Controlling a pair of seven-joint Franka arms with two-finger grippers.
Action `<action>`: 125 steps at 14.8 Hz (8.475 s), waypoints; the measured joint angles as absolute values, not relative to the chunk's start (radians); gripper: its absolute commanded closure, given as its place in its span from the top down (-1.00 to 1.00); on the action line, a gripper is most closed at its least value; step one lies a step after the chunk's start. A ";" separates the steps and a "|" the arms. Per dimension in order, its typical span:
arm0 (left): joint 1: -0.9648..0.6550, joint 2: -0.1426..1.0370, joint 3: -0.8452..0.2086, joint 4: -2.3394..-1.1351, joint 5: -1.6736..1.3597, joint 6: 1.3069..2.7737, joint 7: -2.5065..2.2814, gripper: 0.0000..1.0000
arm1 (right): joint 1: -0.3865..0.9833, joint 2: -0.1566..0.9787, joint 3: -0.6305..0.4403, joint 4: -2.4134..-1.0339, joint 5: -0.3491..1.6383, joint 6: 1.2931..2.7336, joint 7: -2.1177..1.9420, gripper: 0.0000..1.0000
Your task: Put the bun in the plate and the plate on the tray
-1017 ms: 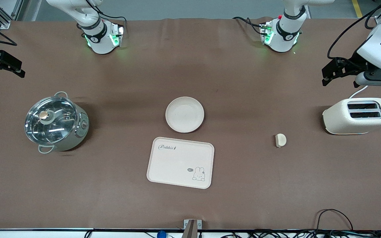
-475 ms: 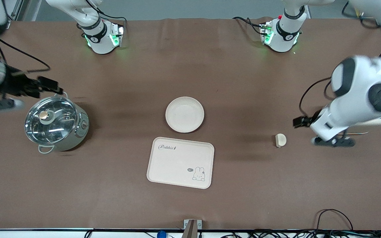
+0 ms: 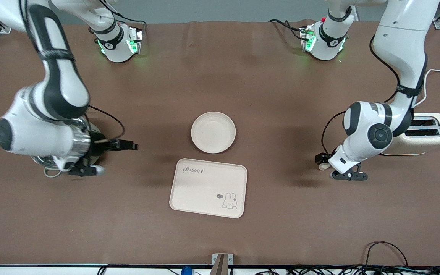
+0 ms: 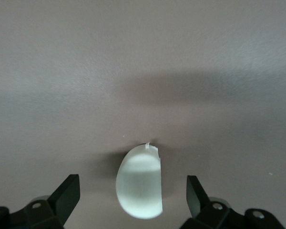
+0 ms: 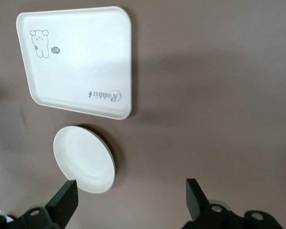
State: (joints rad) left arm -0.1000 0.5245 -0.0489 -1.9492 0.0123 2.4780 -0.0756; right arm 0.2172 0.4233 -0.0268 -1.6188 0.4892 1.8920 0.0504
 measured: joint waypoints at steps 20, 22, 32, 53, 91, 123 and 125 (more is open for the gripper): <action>-0.272 0.523 -0.350 -1.821 0.006 2.421 -0.682 -0.98 | 0.592 0.439 -0.015 -2.107 0.734 2.675 0.124 1.00; -0.384 0.594 -0.349 -1.747 0.006 2.423 -0.836 -0.98 | 0.653 0.439 -0.014 -2.139 0.803 2.767 0.124 1.00; -0.526 0.763 -0.346 -1.562 0.012 2.435 -1.089 1.00 | 0.674 0.439 -0.024 -2.166 0.823 2.786 0.126 0.96; -0.330 0.656 -0.332 -1.512 0.156 2.164 -0.747 1.00 | 0.685 0.440 -0.019 -2.169 0.823 2.787 0.124 -0.29; -0.063 0.003 -0.045 -1.517 -0.027 1.587 0.072 1.00 | 0.443 0.689 -0.051 -1.587 0.598 2.449 0.012 -0.99; -0.038 0.007 -0.056 -1.517 0.000 1.586 -0.016 1.00 | 0.331 0.731 -0.065 -1.396 0.563 2.123 0.107 1.00; -0.038 0.007 -0.056 -1.516 0.000 1.586 -0.016 1.00 | 0.327 0.625 -0.075 -1.492 0.505 2.100 0.108 1.00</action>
